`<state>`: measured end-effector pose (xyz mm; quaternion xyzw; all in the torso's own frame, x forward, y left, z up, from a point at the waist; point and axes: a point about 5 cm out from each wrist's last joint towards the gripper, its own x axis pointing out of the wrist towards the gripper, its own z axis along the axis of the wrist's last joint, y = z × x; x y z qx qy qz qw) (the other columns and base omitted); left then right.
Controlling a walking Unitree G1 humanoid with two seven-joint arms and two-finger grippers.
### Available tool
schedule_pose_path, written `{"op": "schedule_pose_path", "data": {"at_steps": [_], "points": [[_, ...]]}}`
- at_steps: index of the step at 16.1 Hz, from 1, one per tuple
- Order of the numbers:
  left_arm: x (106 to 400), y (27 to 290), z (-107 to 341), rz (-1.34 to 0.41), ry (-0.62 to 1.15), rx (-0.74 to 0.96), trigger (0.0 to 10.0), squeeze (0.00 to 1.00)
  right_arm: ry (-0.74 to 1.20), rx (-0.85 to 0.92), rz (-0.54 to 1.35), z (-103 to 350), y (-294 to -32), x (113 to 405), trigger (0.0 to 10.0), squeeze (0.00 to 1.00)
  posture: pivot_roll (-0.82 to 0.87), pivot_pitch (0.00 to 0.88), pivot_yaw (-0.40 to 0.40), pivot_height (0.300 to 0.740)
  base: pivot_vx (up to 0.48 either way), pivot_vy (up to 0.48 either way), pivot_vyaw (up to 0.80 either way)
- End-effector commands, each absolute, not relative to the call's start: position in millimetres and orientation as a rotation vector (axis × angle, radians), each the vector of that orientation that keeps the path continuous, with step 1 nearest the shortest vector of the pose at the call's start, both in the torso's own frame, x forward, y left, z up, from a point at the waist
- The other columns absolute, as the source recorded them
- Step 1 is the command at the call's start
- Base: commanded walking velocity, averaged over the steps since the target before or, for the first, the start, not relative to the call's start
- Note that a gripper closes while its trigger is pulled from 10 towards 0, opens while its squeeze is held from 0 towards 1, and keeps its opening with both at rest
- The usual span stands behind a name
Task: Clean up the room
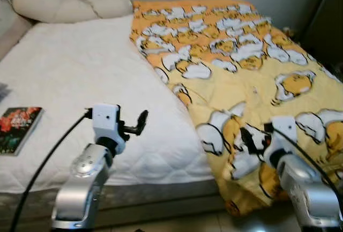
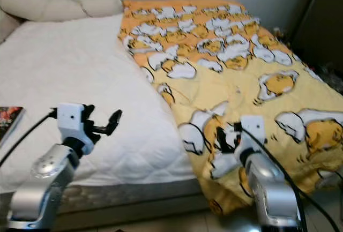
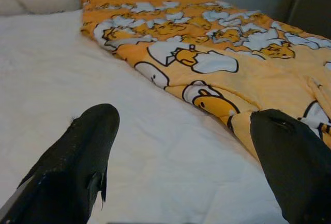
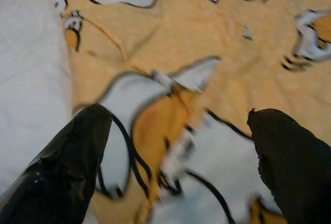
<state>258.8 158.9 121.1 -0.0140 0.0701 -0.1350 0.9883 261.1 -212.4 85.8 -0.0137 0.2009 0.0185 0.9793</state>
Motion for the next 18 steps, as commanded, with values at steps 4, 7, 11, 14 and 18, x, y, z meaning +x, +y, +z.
{"op": "schedule_pose_path", "data": {"at_steps": [4, 7, 11, 14, 18], "points": [[252, 164, 125, -0.477, 0.196, 0.066, 10.0, 0.83, 0.560, -0.037, -0.041, 62, -232, 281, 10.0, 1.00, 0.03, 0.000, 0.047, 0.740, 0.000, 0.000, 0.00], [250, 164, 130, -0.620, 0.245, 0.123, 10.0, 0.00, 0.623, -0.034, -0.093, 50, -241, 295, 10.0, 1.00, 0.05, 0.000, 0.066, 0.740, 0.000, 0.000, 0.00], [240, 160, 134, -0.798, 0.307, 0.174, 10.0, 0.00, 0.728, 0.021, -0.080, 32, -243, 303, 10.0, 0.00, 0.08, 0.000, 0.079, 0.740, 0.000, 0.000, 0.00], [233, 155, 143, -0.924, 0.353, 0.186, 10.0, 0.00, 0.727, 0.060, -0.074, 28, -243, 309, 10.0, 0.00, 0.12, 0.000, 0.092, 0.740, 0.000, 0.000, 0.00], [220, 158, 150, -1.010, 0.414, 0.209, 10.0, 0.00, 0.730, -0.009, -0.059, 27, -241, 313, 10.0, 0.00, 0.17, 0.000, 0.104, 0.740, 0.000, 0.000, 0.00]]}}
